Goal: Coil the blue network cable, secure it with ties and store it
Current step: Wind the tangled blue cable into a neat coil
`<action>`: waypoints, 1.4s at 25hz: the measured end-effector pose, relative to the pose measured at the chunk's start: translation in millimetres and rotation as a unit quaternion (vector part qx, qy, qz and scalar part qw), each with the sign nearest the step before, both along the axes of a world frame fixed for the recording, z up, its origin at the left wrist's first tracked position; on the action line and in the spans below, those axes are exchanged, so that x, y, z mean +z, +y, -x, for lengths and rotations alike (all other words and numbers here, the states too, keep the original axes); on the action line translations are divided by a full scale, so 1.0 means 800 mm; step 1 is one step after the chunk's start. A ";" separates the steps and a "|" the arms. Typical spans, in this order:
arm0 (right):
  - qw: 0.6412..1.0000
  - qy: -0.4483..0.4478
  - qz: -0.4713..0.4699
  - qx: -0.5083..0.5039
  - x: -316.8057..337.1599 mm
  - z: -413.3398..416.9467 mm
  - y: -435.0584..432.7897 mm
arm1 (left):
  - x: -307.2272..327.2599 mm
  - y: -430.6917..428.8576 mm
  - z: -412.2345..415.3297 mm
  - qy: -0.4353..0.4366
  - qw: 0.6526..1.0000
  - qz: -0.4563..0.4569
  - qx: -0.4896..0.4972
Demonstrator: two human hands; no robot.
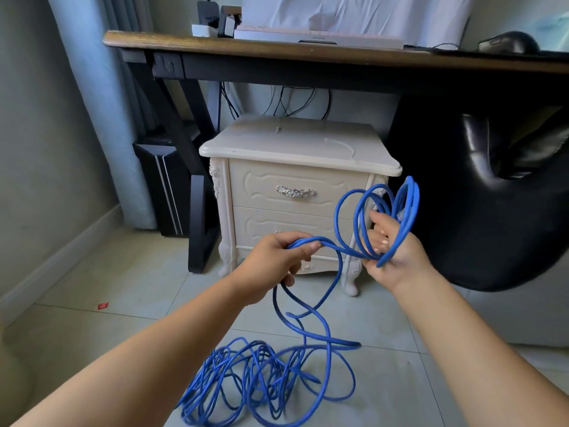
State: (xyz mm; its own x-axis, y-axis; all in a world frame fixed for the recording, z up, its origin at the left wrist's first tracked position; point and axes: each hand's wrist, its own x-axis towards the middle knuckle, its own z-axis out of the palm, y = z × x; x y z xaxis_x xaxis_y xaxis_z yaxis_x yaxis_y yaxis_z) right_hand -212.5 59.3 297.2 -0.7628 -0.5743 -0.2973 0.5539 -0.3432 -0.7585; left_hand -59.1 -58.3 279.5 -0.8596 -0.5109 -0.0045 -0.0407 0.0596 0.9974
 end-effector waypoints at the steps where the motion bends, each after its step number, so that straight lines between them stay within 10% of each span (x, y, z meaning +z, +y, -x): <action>1: 1.000 0.000 0.023 0.015 0.002 0.001 0.003 | 0.001 0.001 0.000 0.005 0.999 -0.033 0.004; 6: 0.997 0.079 -0.001 0.011 0.008 -0.002 0.007 | 0.008 0.009 0.010 0.002 0.983 -0.174 0.059; 12: 0.922 0.288 -0.233 0.113 -0.003 -0.019 0.003 | 0.016 0.004 0.009 -0.001 0.988 -0.132 0.083; 25: 0.606 0.563 -0.545 0.137 -0.029 -0.047 -0.025 | 0.031 0.007 0.013 -0.090 0.965 0.221 0.112; 30: 0.604 0.531 -0.585 0.103 -0.037 -0.035 -0.023 | 0.024 0.024 0.011 -0.106 0.828 0.547 0.054; 35: 0.632 0.495 -0.590 0.082 -0.041 -0.019 -0.026 | 0.026 0.041 -0.004 -0.124 0.783 0.609 0.032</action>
